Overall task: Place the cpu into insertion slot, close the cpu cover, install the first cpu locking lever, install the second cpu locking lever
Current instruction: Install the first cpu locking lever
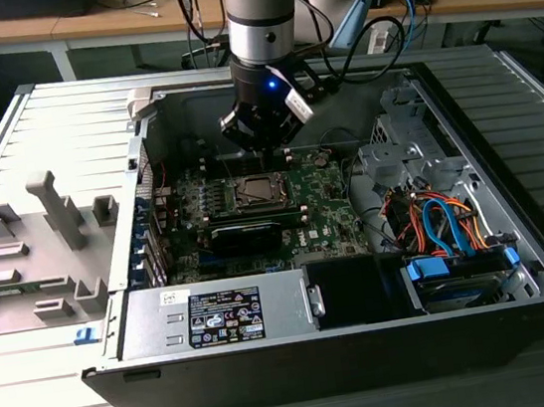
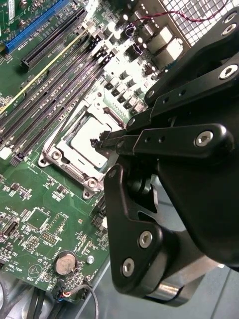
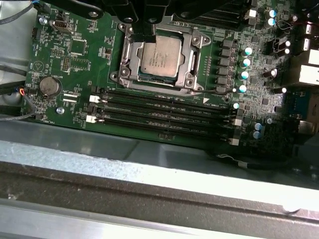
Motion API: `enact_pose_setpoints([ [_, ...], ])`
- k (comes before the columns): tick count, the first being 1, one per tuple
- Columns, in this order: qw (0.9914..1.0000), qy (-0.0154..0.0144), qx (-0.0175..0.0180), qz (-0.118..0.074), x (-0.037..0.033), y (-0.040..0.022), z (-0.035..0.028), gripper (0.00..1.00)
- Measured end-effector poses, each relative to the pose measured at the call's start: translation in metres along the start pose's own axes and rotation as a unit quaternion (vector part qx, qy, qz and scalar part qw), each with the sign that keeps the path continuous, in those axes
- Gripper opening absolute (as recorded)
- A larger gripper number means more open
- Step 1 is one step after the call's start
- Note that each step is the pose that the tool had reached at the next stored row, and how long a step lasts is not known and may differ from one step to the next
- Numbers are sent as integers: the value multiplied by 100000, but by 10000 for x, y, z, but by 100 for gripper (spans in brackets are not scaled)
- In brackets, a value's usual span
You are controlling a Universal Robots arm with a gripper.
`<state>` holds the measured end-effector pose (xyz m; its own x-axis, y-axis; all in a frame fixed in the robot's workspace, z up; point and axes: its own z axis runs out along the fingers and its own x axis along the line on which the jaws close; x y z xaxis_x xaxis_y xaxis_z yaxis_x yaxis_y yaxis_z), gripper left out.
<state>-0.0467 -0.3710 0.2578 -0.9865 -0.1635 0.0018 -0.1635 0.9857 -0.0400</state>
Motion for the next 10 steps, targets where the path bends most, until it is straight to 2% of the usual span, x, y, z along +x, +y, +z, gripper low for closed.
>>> enact_pose_setpoints([
  [10, 99996, -35, 2, -868, 0, 0, 0, 11],
])
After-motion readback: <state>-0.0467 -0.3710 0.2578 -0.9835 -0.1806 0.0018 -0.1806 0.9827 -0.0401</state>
